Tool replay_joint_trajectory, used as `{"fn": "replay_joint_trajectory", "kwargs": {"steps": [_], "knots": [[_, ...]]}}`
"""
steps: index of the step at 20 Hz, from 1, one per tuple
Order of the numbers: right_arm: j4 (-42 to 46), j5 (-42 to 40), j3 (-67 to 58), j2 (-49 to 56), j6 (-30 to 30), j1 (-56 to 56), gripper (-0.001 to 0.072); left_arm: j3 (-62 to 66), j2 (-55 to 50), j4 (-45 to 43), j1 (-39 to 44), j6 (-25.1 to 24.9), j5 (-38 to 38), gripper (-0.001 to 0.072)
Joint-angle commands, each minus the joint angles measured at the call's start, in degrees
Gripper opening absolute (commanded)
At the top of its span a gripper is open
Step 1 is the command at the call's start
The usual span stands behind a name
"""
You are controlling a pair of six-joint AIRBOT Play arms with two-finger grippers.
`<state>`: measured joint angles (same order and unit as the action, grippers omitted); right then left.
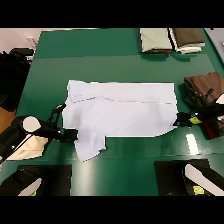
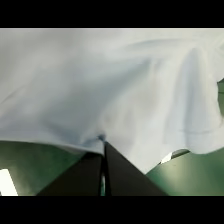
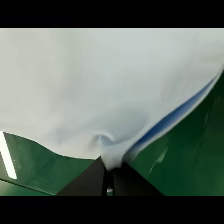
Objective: Fold the shirts.
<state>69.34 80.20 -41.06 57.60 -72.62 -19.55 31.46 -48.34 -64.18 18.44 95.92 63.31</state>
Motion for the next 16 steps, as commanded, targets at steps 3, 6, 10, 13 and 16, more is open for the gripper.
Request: {"fn": "replay_joint_trajectory", "kwargs": {"steps": [3, 6, 10, 13, 16], "knots": [[8.61, 5.18, -0.02, -10.78, -1.51, 0.07, 0.0016, 5.25, 7.37, -4.46, 0.04, 1.81, 6.91, 0.0019], [8.9, 7.28, -0.02, -15.76, -3.17, 0.07, 0.0016, 6.58, 14.29, -4.44, 0.04, 3.1, 15.82, 0.0019], [8.7, 6.1, -0.04, -17.49, -4.52, 0.07, 0.0015, 11.34, 16.2, -5.7, 0.02, 2.12, 16.96, 0.0019], [8.17, 4.17, -1.55, -13.22, -4.74, 0.09, 0.0015, 13.51, 12.57, -12.85, -0.07, 1.09, 10.69, 0.0019], [8.24, -0.13, -7.61, -5.7, -5.46, 1.7, 0.0015, 16.2, 3.8, -15.41, -2.08, -2.21, 3.19, 0.002]]}}
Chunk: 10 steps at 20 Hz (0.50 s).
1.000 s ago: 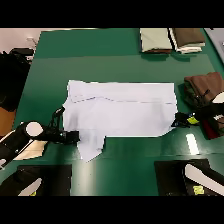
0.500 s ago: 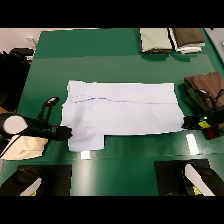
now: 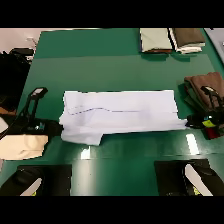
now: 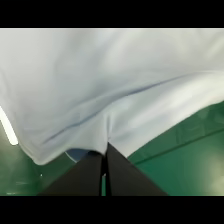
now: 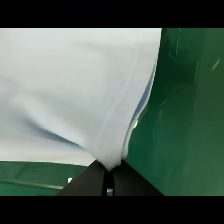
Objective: Fold the shirts.
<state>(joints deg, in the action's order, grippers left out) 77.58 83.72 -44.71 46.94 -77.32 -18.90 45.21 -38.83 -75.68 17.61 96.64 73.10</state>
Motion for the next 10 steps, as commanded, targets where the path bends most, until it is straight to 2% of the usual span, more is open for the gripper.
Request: {"fn": "replay_joint_trajectory", "kwargs": {"steps": [1, 5, 10], "knots": [[0.0, -5.42, -6.69, 7.87, -0.87, 2.38, 0.0014, 3.8, -9.35, -3.89, -2.05, -4.26, -8.94, 0.002], [-0.02, -8.87, -16.59, 20.5, -2.67, 6.8, 0.0015, 11.67, -24.74, -3.8, -5.6, -7.1, -19.54, 0.0021], [-1.31, -8.76, -27.23, 35.08, -3.87, 8.87, 0.0015, 20.26, -38.97, -3.39, -5.99, -9.81, -23.85, 0.0022]]}}
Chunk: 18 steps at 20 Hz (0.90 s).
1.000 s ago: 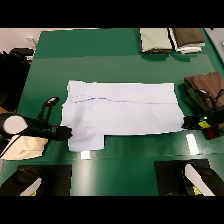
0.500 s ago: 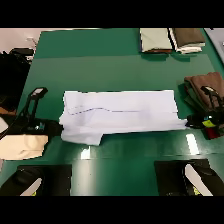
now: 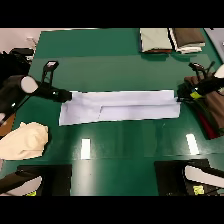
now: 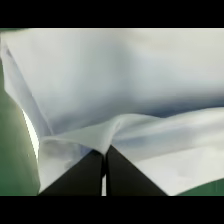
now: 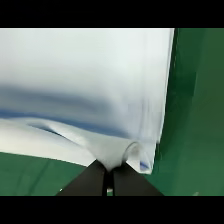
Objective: Fold the shirts.
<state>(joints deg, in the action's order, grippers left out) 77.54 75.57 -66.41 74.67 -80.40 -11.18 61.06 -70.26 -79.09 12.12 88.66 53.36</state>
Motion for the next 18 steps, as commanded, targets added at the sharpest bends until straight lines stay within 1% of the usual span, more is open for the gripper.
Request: {"fn": "replay_joint_trajectory", "kwargs": {"steps": [1, 5, 6, 7, 8, 9, 10, 11, 12, 13, 14, 15, 16, 18], "knots": [[-2.67, -0.55, -7.3, 9.57, -0.81, 1.2, 0.0015, 5.22, -9.07, 0.02, -0.5, -1.77, -5.2, 0.0022], [-7.08, -1.09, -12.31, 14.73, -0.42, 1.2, 0.0025, 6.25, -10.12, 0.26, -0.5, -1.68, -7.54, 0.0027], [-7.69, -1.38, -13.53, 15.43, 0.04, 1.09, 0.0163, 6.75, -10.1, 0.24, -0.5, -1.68, -6.99, 0.0259], [-7.61, -1.44, -14.88, 15.91, 0.09, 0.92, 0.0398, 7.76, -10.1, 0.2, -0.5, -1.68, -5.75, 0.0555], [-7.65, -1.18, -16.04, 15.96, 0.46, 0.26, 0.0452, 9.16, -10.1, 0.2, -0.5, -1.68, -3.78, 0.0605], [-8.15, -0.24, -17.05, 15.91, 2.36, -0.59, 0.0452, 10.99, -10.08, 0.2, -0.5, -1.68, -1.01, 0.0607], [-9.44, 0.94, -17.59, 15.91, 4.04, -1.55, 0.0452, 12.61, -10.08, 0.22, -0.5, -1.66, 1.53, 0.0606], [-10.64, 2.38, -17.46, 15.87, 5.53, -3.37, 0.0452, 14.01, -10.08, 0.24, -0.44, -1.68, 3.87, 0.0534], [-11.1, 3.54, -16.72, 15.87, 6.23, -5.11, 0.0451, 14.88, -10.08, 0.48, -0.44, -1.7, 5.88, 0.0311], [-12.17, 4.52, -15.41, 15.87, 7.45, -7.15, 0.0452, 15.41, -10.08, 0.57, -0.44, -1.7, 7.28, 0.0107], [-13.35, 4.61, -13.73, 15.85, 7.85, -9.31, 0.0452, 15.41, -10.03, 1.11, -0.44, -1.73, 7.82, 0.0021], [-15.28, 4.61, -11.43, 15.85, 8.57, -11.67, 0.0492, 15.32, -10.05, 2.45, -0.44, -1.73, 7.98, 0.0022], [-16.74, 4.46, -9.14, 16.02, 8.98, -13.88, 0.058, 15.3, -10.05, 4.59, -0.44, -1.73, 8.04, 0.0022], [-19.15, 3.63, -4.33, 16.98, 10.47, -17.66, 0.0582, 15.3, -10.1, 10.71, -0.31, -2.05, 7.45, 0.0022]]}}
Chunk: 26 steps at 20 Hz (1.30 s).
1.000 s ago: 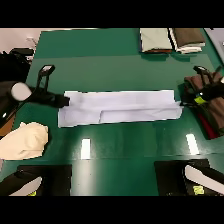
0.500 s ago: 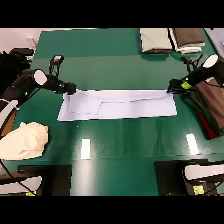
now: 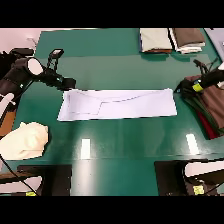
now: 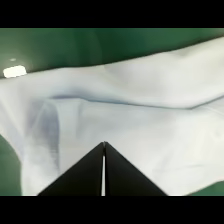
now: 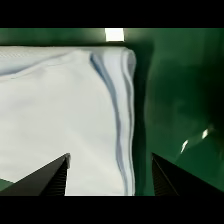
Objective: Fold the shirts.
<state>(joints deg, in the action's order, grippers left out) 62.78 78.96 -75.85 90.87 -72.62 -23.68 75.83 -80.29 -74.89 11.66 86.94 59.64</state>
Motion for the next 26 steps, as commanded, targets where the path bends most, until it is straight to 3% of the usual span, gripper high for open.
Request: {"fn": "replay_joint_trajectory", "kwargs": {"steps": [1, 6, 7, 9, 10, 13, 18, 26], "knots": [[-6.34, -0.39, 7.28, 1.66, 3.87, -6.38, 0.0569, 0.52, -0.13, 7.96, 0.72, -0.46, -0.02, 0.0021], [-15.89, -4.44, 13.14, 5.53, 9.57, -3.56, 0.048, 0.22, -1.05, 8.15, 8.31, 0.35, -8.68, 0.0021], [-16.39, -5.6, 13.09, 5.68, 10.51, -1.97, 0.0362, 0.22, -1.66, 8.15, 9.81, 1.2, -9.84, 0.0022], [-16.61, -7.58, 12.98, 4.76, 12.79, 0.94, 0.006, 0.22, -3.39, 8.57, 12.55, 3.32, -12.04, 0.0021], [-16.61, -8.76, 12.96, 3.37, 13.11, 1.81, 0.0017, 0.24, -4.52, 9.51, 13.73, 4.57, -13.73, 0.0021], [-16.72, -9.35, 11.15, -2.8, 12.85, 2.16, 0.0016, 1.64, -9.14, 12.15, 16.92, 4.55, -17.97, 0.002], [-16.74, -3.1, -1.55, -9.64, 6.01, 6.58, 0.0016, 10.64, -20.44, 14.69, 21.59, 3.23, -17.99, 0.002], [-16.72, -0.44, -18.14, -10.21, -2.56, 20.92, 0.0016, 17.31, -29.51, 16.72, 24.24, 1.42, -15.76, 0.002]]}}
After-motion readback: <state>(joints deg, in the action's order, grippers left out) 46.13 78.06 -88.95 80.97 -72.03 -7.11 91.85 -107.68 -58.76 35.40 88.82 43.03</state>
